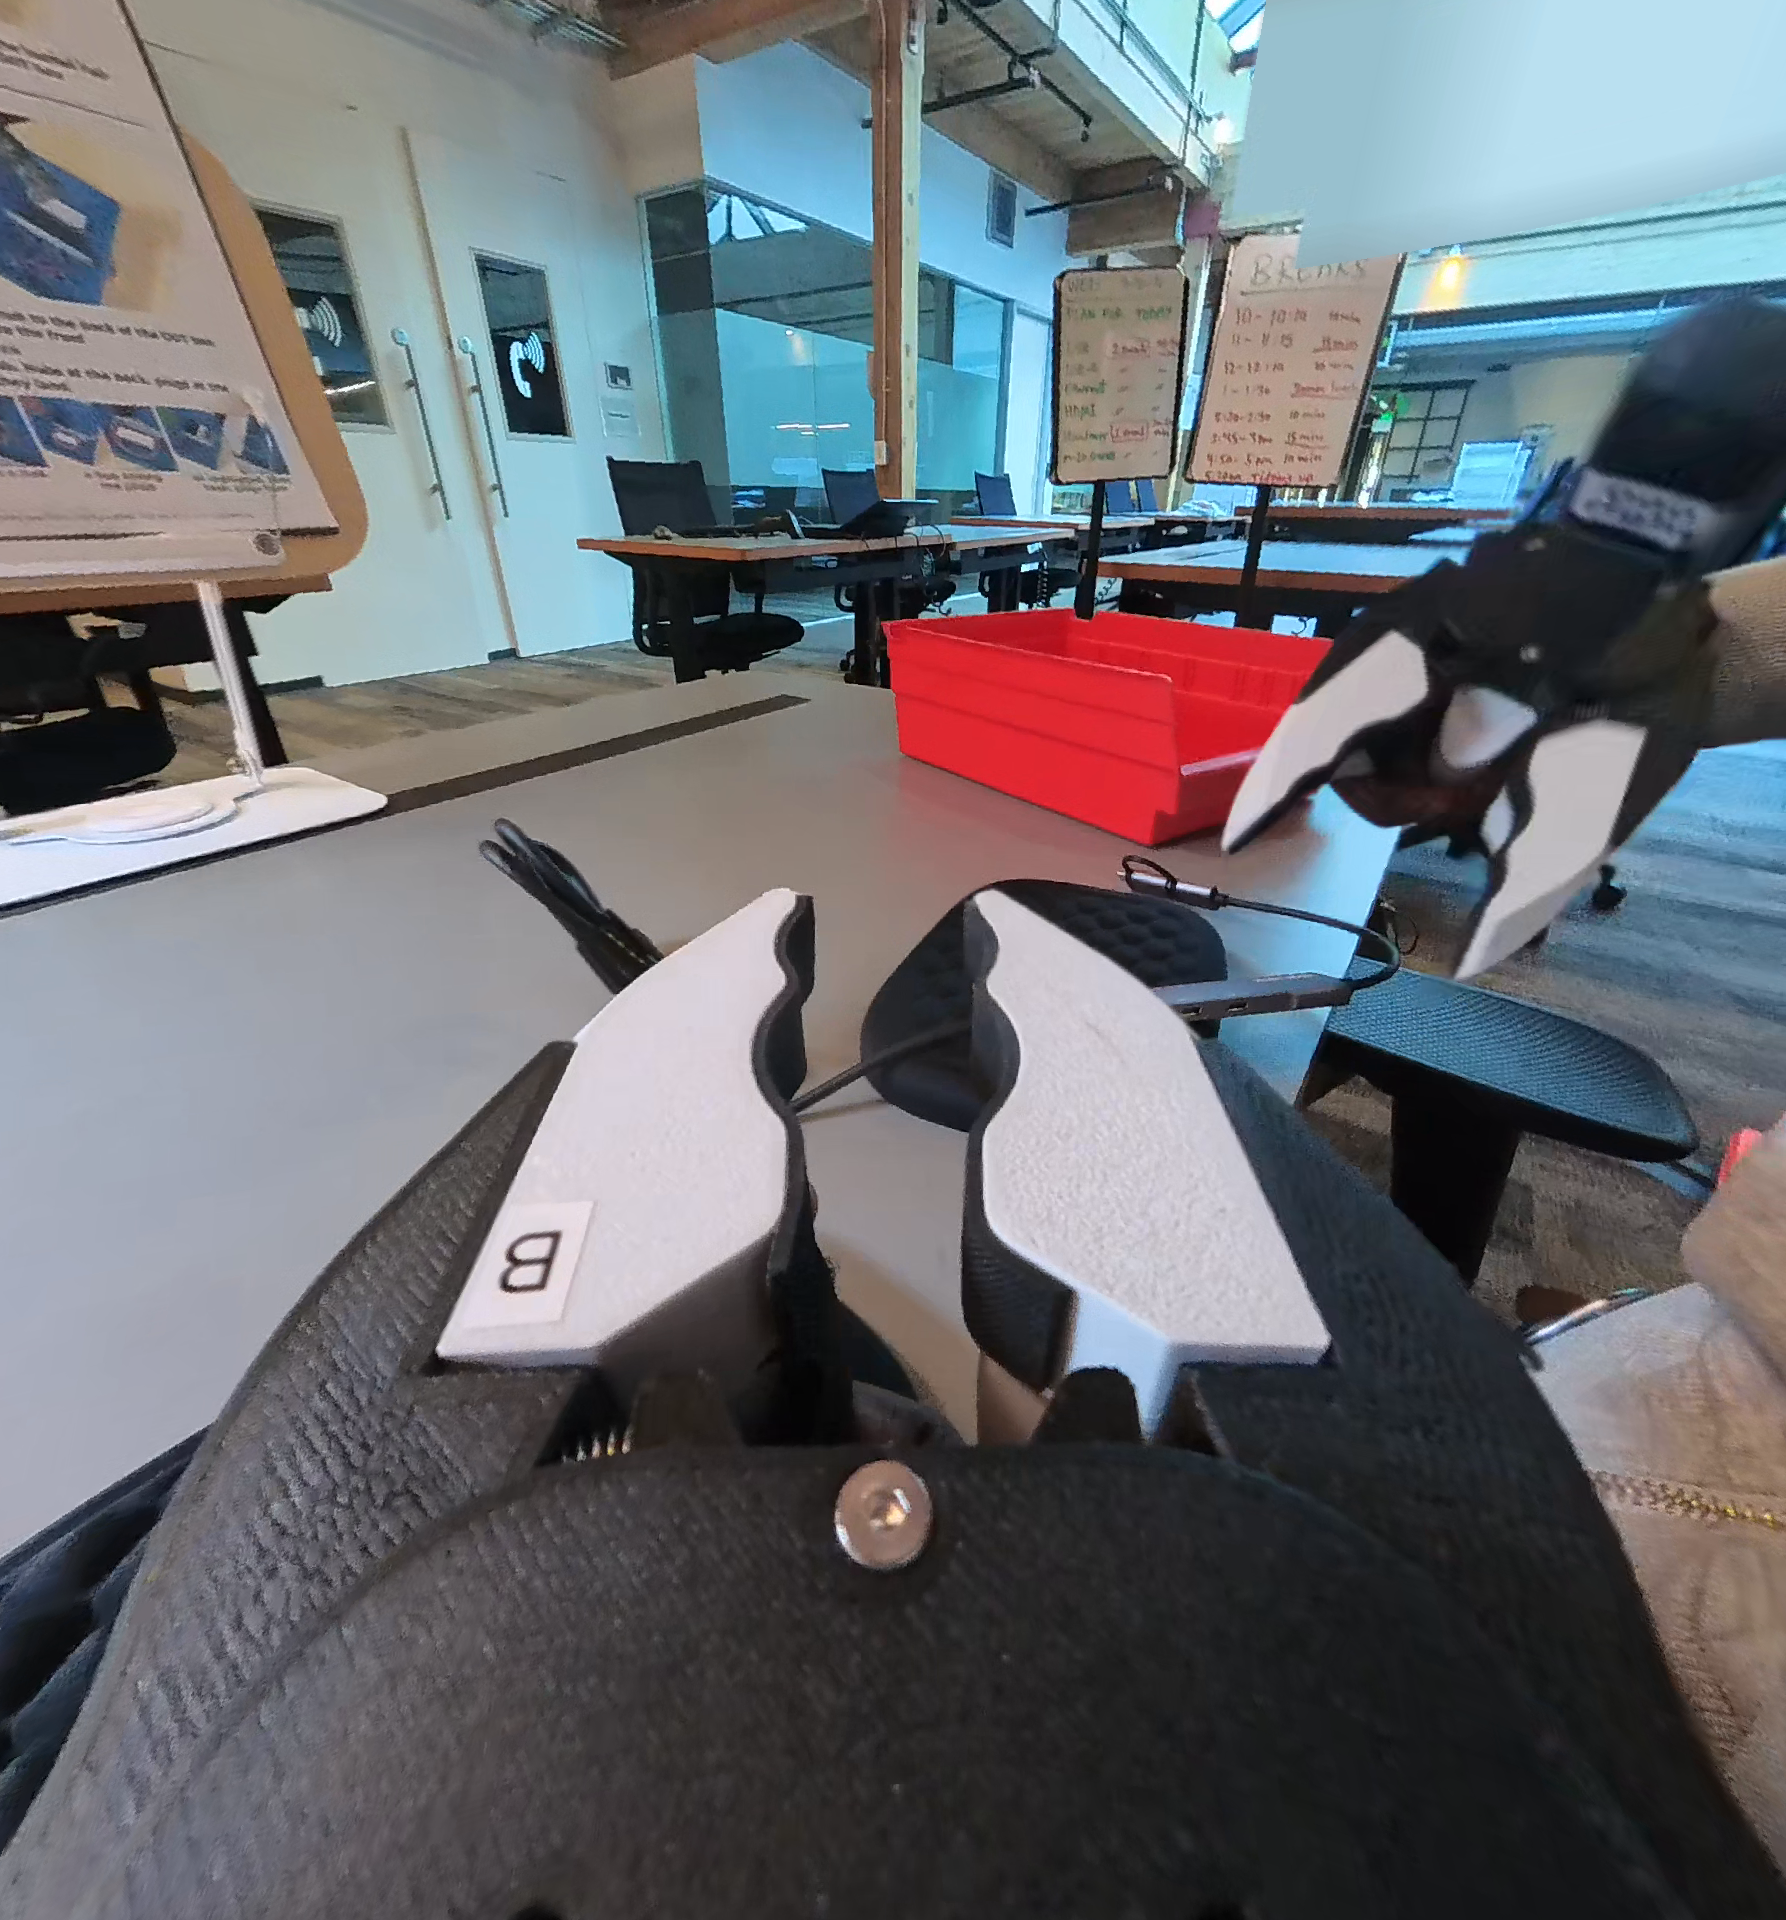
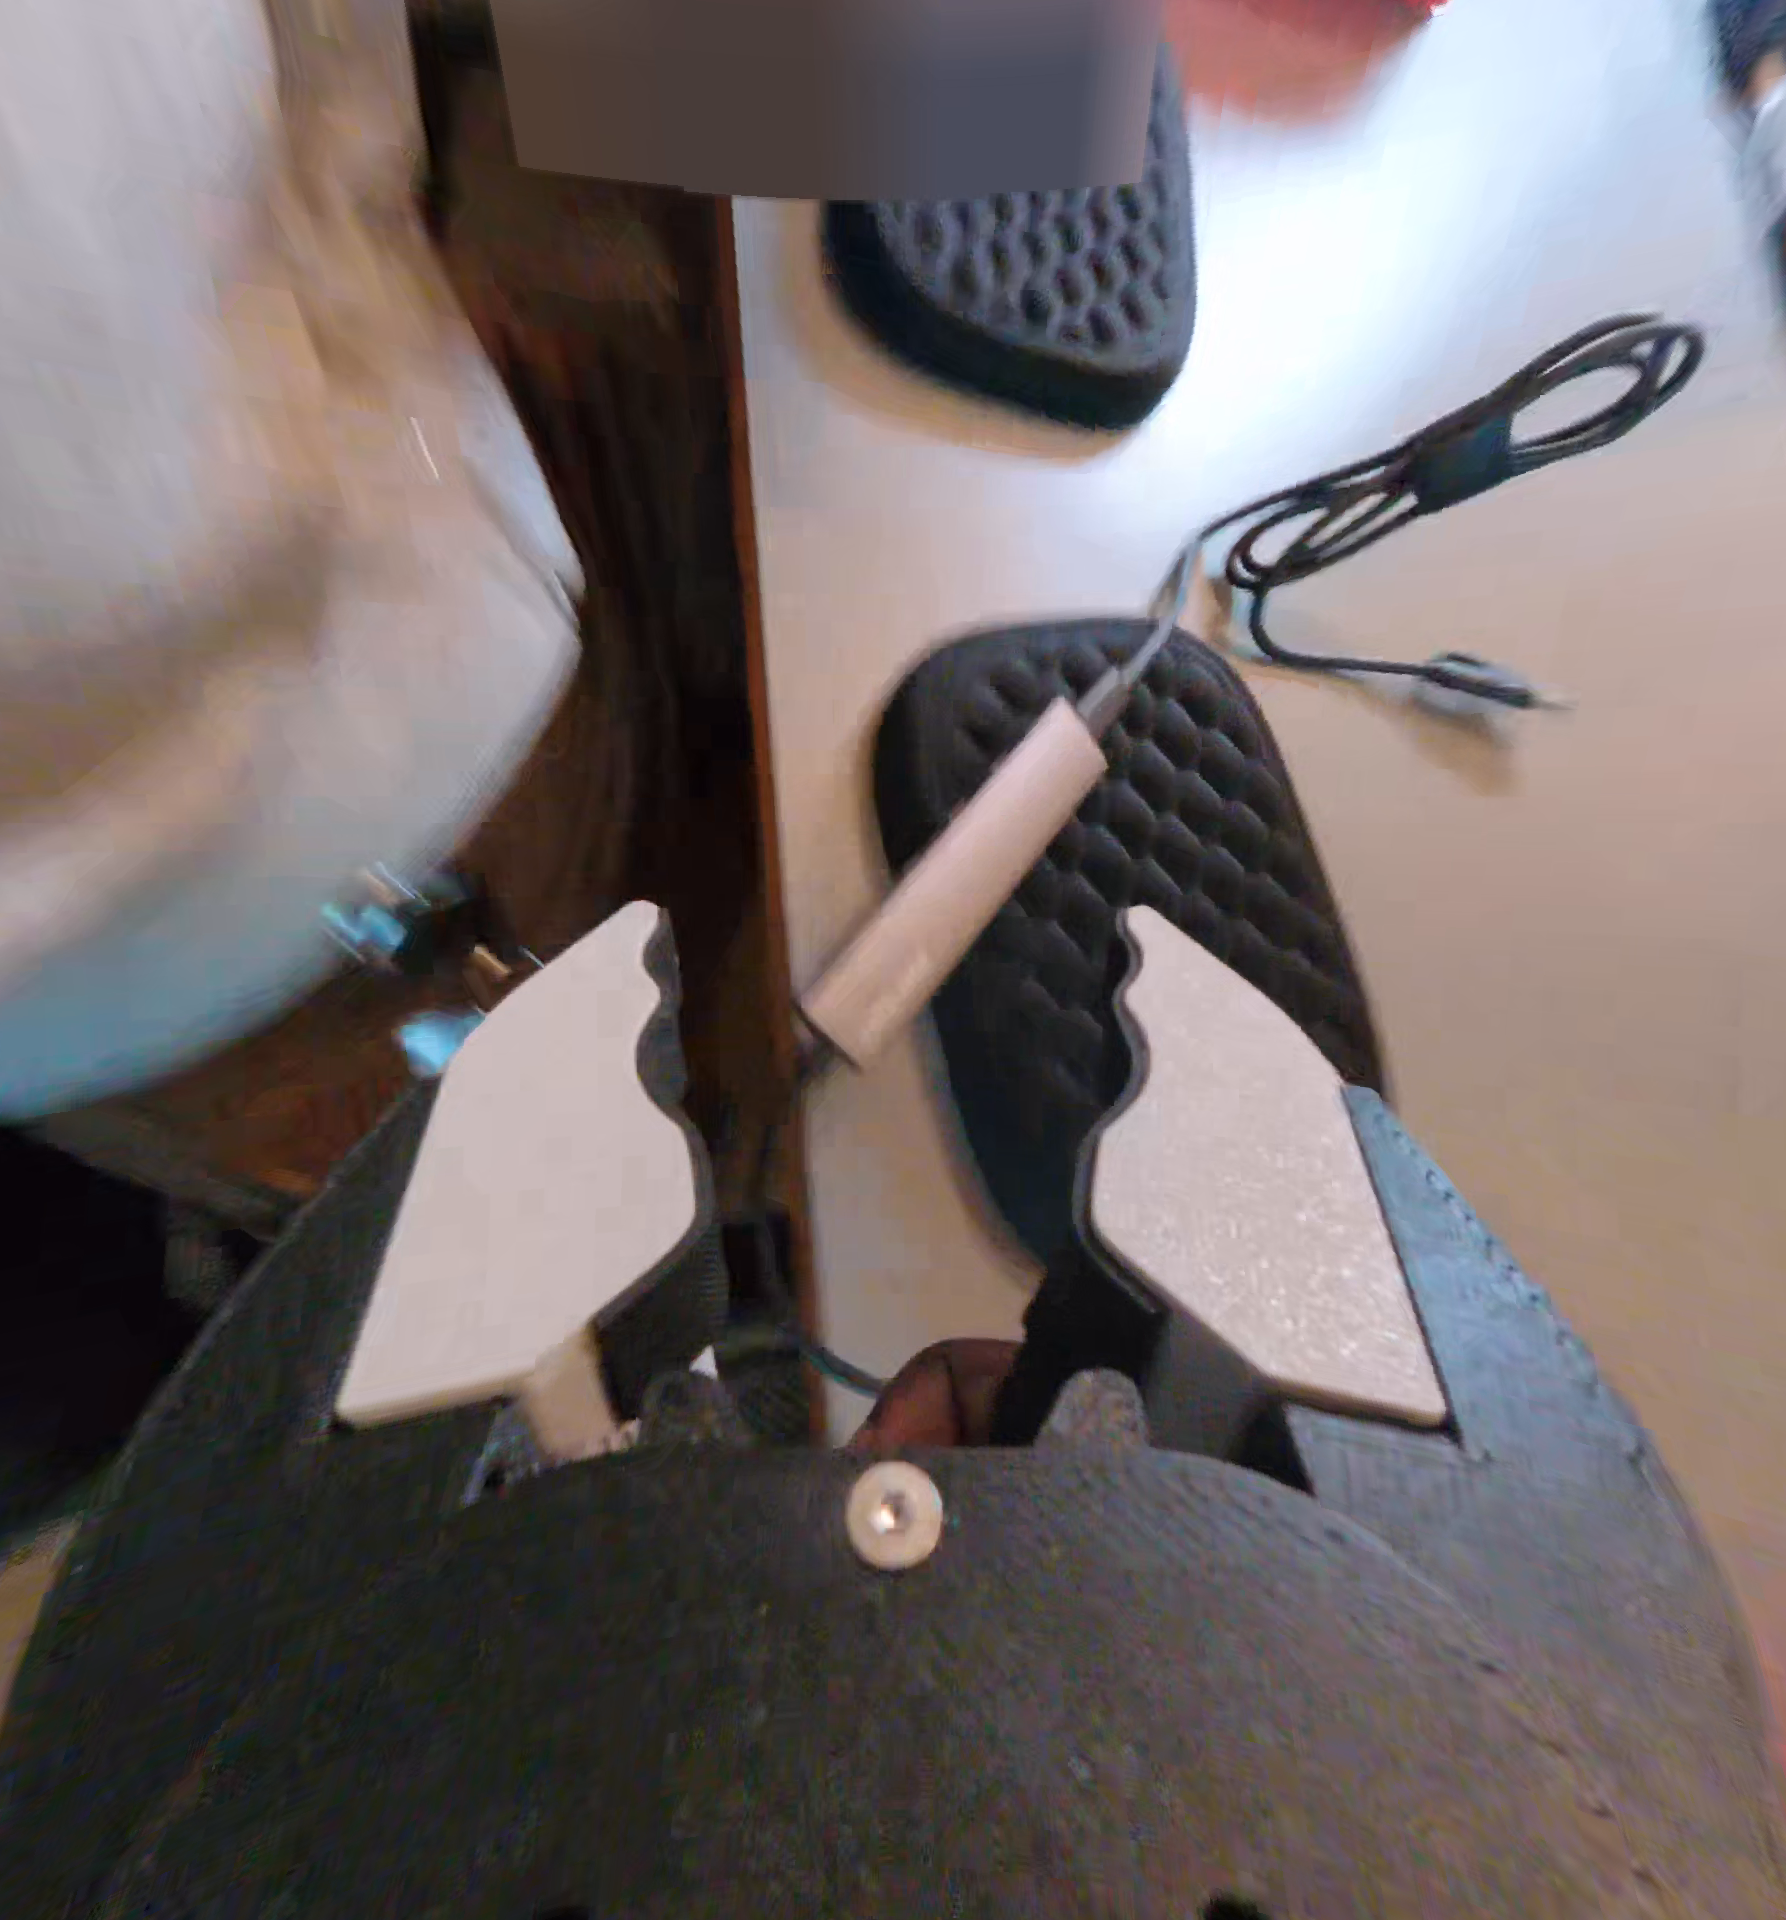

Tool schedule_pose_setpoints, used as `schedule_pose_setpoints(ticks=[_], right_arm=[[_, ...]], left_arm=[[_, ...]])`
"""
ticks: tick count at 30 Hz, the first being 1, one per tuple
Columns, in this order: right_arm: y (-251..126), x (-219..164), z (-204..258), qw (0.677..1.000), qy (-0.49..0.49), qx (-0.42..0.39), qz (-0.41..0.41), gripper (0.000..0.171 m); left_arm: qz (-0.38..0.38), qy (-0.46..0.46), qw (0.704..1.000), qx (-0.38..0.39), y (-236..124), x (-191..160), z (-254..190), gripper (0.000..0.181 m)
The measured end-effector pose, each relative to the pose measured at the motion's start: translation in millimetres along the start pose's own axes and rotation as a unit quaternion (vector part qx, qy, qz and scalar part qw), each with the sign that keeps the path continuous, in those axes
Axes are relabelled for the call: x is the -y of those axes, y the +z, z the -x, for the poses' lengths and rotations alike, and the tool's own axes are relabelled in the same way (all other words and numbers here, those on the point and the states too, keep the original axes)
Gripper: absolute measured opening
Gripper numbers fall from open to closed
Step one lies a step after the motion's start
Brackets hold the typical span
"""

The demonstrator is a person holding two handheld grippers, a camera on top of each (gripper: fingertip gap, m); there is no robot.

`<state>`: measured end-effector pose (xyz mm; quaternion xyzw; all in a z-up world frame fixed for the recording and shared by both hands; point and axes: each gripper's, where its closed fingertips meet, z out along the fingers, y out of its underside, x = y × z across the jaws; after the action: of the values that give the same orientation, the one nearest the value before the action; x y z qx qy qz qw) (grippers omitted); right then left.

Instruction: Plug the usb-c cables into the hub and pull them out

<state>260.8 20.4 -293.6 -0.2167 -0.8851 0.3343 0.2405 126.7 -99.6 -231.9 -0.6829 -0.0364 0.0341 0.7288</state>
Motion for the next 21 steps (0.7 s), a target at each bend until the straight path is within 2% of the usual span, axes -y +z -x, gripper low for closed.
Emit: schedule_pose_setpoints(ticks=[1,4,7,10,13,15,18,20,21], right_arm=[[-5.3,20.5,-0.7,0.996,0.073,0.035,-0.031,0.081],[-27.6,90.0,-33.6,0.955,0.241,0.069,-0.162,0.091],[-47.4,131.9,-84.9,0.905,0.333,0.042,-0.261,0.093],[-53.9,139.6,-127.1,0.888,0.345,-0.037,-0.302,0.088],[-54.9,138.7,-145.2,0.877,0.339,-0.079,-0.331,0.088],[-58.6,136.7,-150.5,0.861,0.344,-0.096,-0.362,0.088],[-67.8,121.8,-157.9,0.828,0.365,-0.140,-0.401,0.081],[-73.9,106.3,-162.7,0.812,0.376,-0.178,-0.410,0.075],[-76.4,99.5,-164.9,0.807,0.380,-0.192,-0.409,0.073]], left_arm=[[-0.003,-0.006,1.000,0.002,-2.2,2.2,1.6,0.029],[-0.018,-0.033,0.999,0.006,-10.3,12.3,7.3,0.033],[-0.032,-0.060,0.998,-0.009,-21.3,26.0,10.0,0.047],[-0.028,-0.066,0.997,0.005,-41.9,42.4,23.8,0.058],[-0.009,-0.059,0.996,0.071,-79.4,61.0,58.5,0.059],[0.034,-0.047,0.990,0.131,-114.0,66.0,90.2,0.059],[0.148,0.014,0.965,0.214,-172.4,60.7,142.5,0.058],[0.268,0.043,0.930,0.249,-211.9,46.7,177.7,0.056],[0.339,0.045,0.899,0.272,-233.0,38.5,195.7,0.054]])
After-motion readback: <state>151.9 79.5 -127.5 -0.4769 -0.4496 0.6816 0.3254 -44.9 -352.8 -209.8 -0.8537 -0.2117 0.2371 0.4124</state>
